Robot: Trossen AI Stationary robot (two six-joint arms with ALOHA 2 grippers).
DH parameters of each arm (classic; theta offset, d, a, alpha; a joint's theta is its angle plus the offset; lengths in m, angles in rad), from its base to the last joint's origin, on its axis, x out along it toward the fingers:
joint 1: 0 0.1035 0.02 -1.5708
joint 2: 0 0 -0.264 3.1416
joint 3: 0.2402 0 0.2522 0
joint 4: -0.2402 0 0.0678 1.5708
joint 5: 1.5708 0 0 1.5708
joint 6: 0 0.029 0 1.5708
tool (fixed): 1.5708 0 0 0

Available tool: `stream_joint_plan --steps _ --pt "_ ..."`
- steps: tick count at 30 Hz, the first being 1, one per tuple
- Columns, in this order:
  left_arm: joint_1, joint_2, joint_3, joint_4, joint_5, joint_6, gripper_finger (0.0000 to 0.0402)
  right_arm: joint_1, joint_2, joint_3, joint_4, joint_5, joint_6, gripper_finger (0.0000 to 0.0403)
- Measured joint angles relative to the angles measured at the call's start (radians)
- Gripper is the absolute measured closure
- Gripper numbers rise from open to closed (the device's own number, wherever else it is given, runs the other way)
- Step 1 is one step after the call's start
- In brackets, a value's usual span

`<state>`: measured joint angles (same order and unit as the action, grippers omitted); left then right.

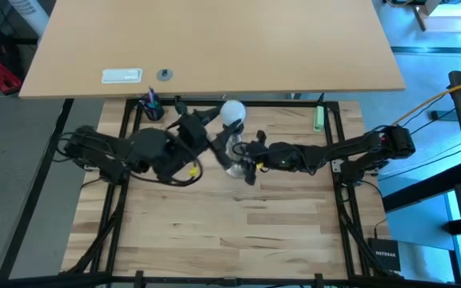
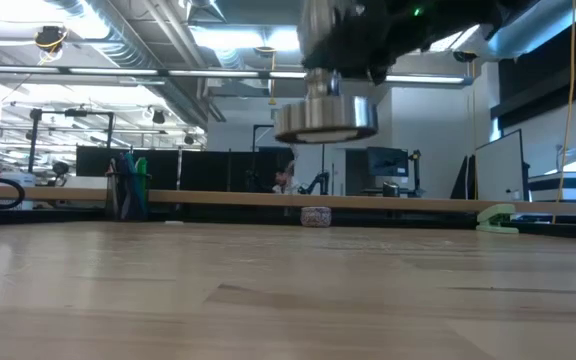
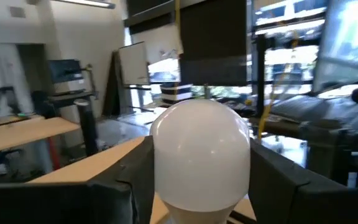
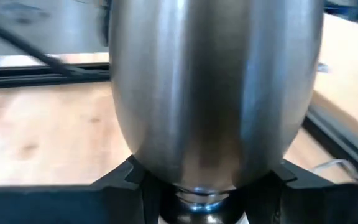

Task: Screw lightbulb
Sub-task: Insert the lightbulb into the silver lamp

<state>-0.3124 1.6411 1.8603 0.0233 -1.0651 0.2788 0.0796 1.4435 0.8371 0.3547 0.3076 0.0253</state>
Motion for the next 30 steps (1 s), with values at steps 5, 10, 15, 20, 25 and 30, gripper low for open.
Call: stream_joint_plan --steps 5,10,15,20,25,30 --pt "-0.028 -0.026 0.002 -0.056 0.109 -0.069 0.022 0.045 -0.032 -0.001 -0.003 -0.187 -0.005 0.0244" --pt "-0.03 -0.05 0.003 -0.14 0.311 -0.17 0.022 0.098 -0.048 -0.002 0.0 -0.394 -0.025 0.0244" --pt "-0.009 -0.055 0.002 -0.172 0.572 -0.208 0.0217 0.143 -0.05 -0.002 -0.002 -0.566 -0.041 0.0244" --pt "0.041 -0.053 0.0 -0.206 0.801 -0.242 0.0219 0.188 -0.05 -0.002 -0.032 -0.621 -0.041 0.0244" --pt "0.105 -0.052 0.0 -0.201 1.08 -0.246 0.0213 0.204 -0.044 -0.002 -0.024 -0.64 -0.054 0.0244" --pt "0.139 -0.051 -0.002 -0.201 1.222 -0.237 0.021 0.205 -0.044 -0.002 -0.03 -0.632 -0.061 0.0244"
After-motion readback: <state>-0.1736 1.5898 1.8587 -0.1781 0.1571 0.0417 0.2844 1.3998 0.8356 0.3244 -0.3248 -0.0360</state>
